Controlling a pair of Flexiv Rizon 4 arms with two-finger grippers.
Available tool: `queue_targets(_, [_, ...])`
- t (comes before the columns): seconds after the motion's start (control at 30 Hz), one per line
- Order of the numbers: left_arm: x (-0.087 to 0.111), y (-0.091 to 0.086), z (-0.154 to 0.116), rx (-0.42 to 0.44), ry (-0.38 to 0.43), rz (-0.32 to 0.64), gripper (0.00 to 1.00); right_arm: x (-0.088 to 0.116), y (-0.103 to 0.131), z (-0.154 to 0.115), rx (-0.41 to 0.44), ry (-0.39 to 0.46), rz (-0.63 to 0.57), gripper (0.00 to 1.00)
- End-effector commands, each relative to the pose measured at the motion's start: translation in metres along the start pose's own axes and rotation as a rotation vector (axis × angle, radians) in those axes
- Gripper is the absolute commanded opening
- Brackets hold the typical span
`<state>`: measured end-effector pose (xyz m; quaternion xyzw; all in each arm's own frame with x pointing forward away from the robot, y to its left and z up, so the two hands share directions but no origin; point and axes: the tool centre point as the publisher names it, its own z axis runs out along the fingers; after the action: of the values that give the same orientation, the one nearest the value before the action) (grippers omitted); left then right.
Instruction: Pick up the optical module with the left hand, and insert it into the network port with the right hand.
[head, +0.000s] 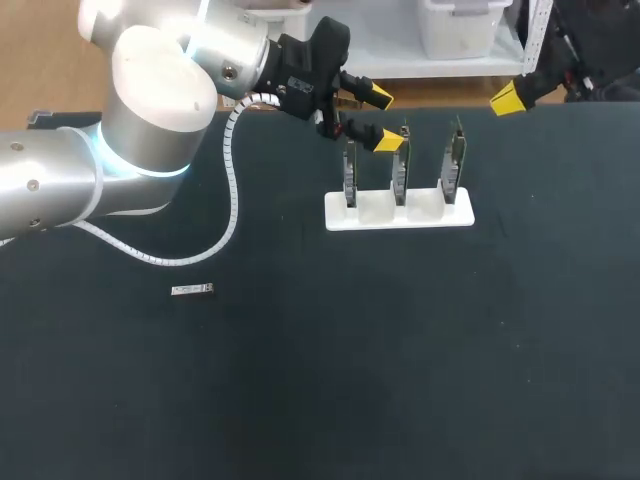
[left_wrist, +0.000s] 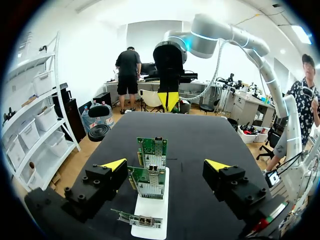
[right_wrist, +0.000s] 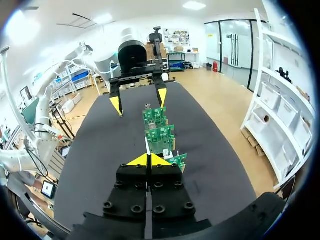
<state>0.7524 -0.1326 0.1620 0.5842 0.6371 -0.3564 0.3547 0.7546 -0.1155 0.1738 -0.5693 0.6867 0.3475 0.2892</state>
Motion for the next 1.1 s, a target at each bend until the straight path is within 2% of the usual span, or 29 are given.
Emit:
queue_targets(0.03, [0.000, 0.001, 0.000, 0.002, 0.003, 0.000, 1.00, 0.001, -0.014, 0.008, -0.055, -0.007, -0.009, 0.00])
queue_targets(0.3, [0.000, 0.001, 0.000, 0.002, 0.003, 0.000, 1.00, -0.001, -0.018, 0.015, -0.110, 0.006, -0.036, 0.00])
queue_targets(0.6, [0.000, 0.001, 0.000, 0.002, 0.003, 0.000, 1.00, 0.000, -0.007, 0.012, -0.102, 0.010, -0.028, 0.00])
queue_targets(1.1, [0.000, 0.001, 0.000, 0.002, 0.003, 0.000, 1.00, 0.000, 0.008, 0.024, -0.079, 0.011, 0.003, 0.00])
